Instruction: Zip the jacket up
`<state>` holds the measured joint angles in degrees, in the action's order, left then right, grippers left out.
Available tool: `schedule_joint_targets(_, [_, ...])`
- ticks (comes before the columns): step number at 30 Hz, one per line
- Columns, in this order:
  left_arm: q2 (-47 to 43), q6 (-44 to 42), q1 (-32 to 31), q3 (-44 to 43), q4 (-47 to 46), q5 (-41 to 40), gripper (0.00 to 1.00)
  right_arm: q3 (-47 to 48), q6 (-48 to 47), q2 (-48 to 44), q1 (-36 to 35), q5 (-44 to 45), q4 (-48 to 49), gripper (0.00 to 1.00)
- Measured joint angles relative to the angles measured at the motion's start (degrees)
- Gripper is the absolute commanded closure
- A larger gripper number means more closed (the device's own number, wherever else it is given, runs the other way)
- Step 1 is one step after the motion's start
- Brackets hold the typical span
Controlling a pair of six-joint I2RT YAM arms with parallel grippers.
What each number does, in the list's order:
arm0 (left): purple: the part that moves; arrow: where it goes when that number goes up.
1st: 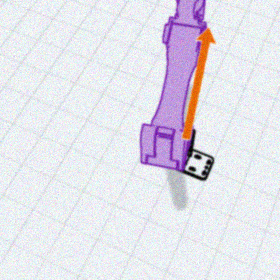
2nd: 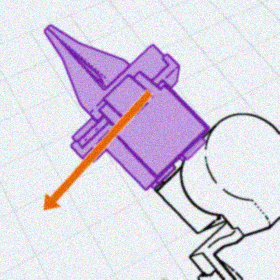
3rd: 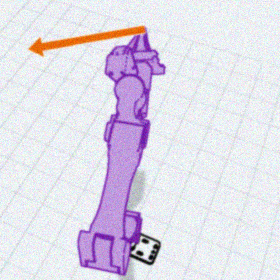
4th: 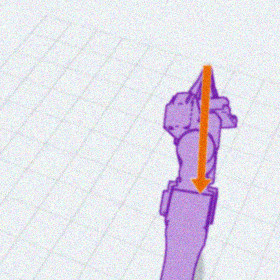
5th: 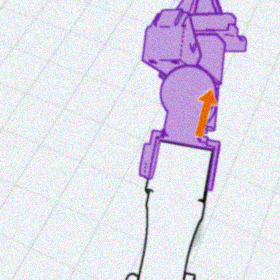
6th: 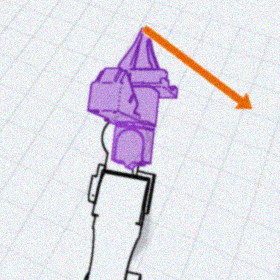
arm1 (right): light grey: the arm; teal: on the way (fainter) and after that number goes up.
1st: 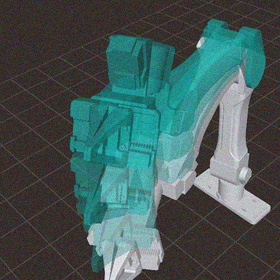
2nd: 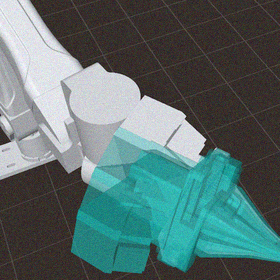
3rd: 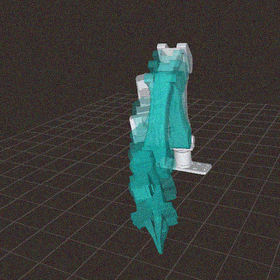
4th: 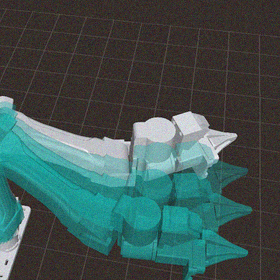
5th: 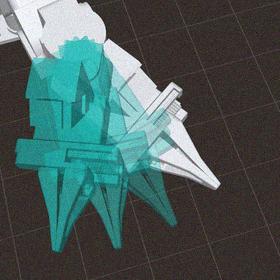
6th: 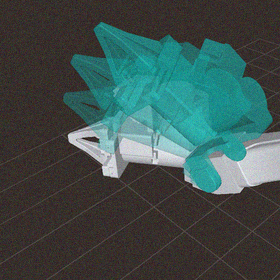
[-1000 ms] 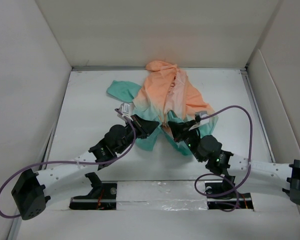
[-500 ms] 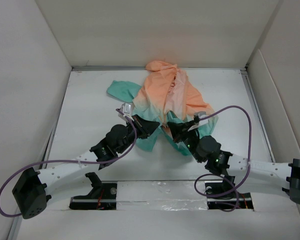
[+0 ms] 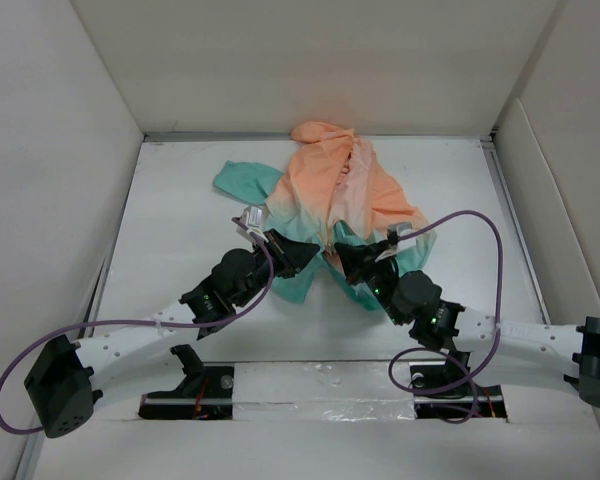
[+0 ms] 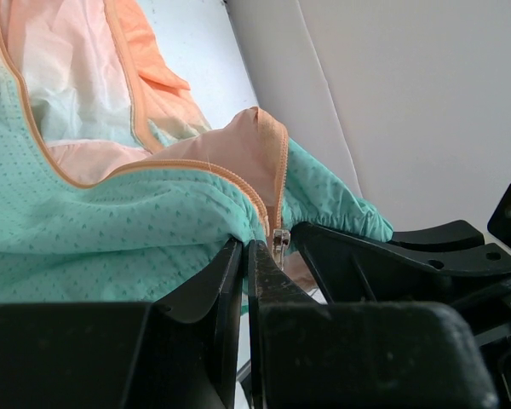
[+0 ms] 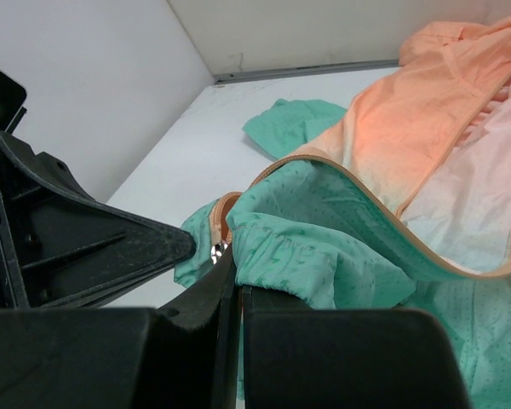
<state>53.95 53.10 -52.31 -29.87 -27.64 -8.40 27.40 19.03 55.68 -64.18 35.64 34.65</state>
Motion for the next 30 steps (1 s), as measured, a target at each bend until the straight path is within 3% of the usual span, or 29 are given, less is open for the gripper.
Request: schedule_joint_targets(30, [-0.20, -0.02, 0.00, 0.00, 0.00, -0.09, 1.00, 0.33, -0.22, 0.63, -0.09, 0.68, 0.00, 1.00])
